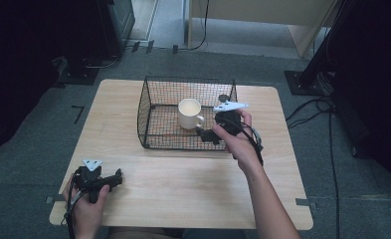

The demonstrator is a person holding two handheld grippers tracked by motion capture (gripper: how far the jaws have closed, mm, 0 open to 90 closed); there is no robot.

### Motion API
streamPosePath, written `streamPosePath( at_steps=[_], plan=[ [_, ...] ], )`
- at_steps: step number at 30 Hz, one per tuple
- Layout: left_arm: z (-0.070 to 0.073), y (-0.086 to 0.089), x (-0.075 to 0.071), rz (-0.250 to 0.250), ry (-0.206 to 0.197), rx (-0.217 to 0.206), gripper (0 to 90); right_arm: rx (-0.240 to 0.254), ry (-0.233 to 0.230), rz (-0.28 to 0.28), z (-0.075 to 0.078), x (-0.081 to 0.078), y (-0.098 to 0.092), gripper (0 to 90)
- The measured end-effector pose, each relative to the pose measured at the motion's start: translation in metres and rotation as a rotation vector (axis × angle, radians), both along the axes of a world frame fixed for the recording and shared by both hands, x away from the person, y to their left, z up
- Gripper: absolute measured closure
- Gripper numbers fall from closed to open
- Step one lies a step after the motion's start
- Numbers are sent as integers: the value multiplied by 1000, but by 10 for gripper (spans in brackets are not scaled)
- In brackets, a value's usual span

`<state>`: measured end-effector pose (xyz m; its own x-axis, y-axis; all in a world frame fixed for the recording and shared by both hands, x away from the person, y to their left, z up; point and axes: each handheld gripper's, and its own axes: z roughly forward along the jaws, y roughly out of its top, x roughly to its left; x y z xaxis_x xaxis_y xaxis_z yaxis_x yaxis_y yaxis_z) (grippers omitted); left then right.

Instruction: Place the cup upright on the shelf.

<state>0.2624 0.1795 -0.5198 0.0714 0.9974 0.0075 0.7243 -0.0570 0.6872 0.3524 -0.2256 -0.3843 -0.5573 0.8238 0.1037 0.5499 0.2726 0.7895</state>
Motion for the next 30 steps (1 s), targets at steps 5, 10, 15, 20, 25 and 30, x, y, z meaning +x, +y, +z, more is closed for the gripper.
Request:
streamPosePath(
  at_steps=[5,10,15,20,25,30],
  plan=[
    [0,0,0,0,0,0,0,8,-18,3,0,-16,-6,0],
    [0,0,0,0,0,0,0,7,-32,-16,-2,-32,-16,0],
    [0,0,0,2,0,-2,0,6,-48,-33,-5,-42,-25,0],
    [0,0,0,0,0,0,0,3,-73,-45,-10,-55,-35,0],
    [0,0,0,1,-2,-2,0,12,-76,-62,-15,-65,-44,0],
    [0,0,0,-2,0,0,0,8,-82,-80,-22,-73,-55,0]
  ],
)
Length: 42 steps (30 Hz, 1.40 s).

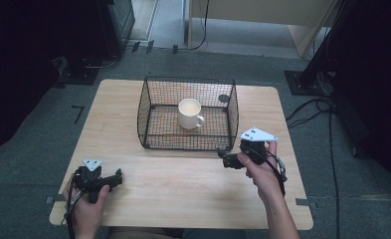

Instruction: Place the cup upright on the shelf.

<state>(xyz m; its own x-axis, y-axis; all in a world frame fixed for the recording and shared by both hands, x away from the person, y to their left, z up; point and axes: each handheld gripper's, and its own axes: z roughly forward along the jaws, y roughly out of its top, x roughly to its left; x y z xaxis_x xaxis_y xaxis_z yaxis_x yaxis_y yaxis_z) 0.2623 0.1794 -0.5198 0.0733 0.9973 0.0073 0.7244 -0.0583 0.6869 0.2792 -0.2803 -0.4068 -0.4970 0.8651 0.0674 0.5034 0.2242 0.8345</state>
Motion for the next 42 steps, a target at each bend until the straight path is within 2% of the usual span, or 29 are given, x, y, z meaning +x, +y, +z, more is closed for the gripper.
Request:
streamPosePath(
  at_steps=[7,10,18,19,28,34,38,42],
  plan=[
    [0,0,0,-3,-1,0,0,1,10,-39,-14,-11,-18,0],
    [0,0,0,-4,-1,0,0,-8,-9,-80,-22,-20,-29,0],
    [0,0,0,-5,1,2,0,-7,2,-140,-41,-31,-50,0],
    [0,0,0,-5,1,2,0,-5,9,-162,-48,-34,-58,0],
    [0,0,0,-6,1,2,0,-6,31,-224,-69,-43,-82,0],
    [0,0,0,-6,1,2,0,-9,65,-273,-85,-49,-99,0],
    [0,0,0,-6,1,2,0,-37,84,-302,-94,-54,-109,0],
    [0,0,0,-6,1,2,0,-43,100,-323,-101,-61,-118,0]
  ],
)
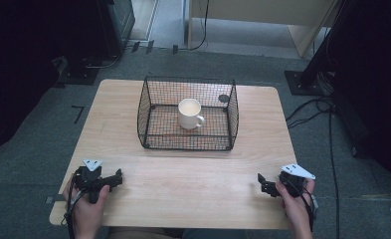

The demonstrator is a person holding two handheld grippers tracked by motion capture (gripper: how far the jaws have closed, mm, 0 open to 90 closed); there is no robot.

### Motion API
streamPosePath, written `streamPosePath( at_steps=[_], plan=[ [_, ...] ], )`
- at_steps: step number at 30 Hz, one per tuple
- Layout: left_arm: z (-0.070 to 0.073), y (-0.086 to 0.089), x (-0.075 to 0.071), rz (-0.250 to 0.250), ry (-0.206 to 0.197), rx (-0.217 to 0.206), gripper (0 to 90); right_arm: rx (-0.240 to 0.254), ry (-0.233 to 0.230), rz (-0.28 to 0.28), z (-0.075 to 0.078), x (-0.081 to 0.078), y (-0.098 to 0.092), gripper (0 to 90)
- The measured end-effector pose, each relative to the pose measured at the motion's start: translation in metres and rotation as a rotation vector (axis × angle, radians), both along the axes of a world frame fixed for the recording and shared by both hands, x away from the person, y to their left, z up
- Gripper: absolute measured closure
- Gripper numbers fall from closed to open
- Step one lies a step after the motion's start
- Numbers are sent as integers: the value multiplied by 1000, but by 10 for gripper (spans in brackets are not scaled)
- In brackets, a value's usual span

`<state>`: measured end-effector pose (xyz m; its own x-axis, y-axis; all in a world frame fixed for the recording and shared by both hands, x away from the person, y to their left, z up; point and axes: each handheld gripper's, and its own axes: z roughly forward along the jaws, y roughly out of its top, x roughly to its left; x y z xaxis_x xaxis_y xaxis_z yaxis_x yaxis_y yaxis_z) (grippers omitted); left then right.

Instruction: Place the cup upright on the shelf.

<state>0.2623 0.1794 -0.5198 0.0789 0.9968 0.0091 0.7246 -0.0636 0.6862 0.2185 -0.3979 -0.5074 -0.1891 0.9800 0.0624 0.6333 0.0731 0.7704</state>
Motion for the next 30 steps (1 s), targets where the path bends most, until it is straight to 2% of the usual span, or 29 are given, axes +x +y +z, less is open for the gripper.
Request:
streamPosePath(
  at_steps=[10,13,20,30],
  plan=[
    [0,0,0,0,0,0,0,-34,41,-52,-14,-13,-18,0],
    [0,0,0,0,0,0,0,-77,70,-70,-20,-15,-20,0],
    [0,0,0,-1,0,1,0,-48,85,-65,-20,-16,-24,0],
    [0,0,0,-4,0,1,0,-48,86,-67,-20,-16,-24,0]
  ],
)
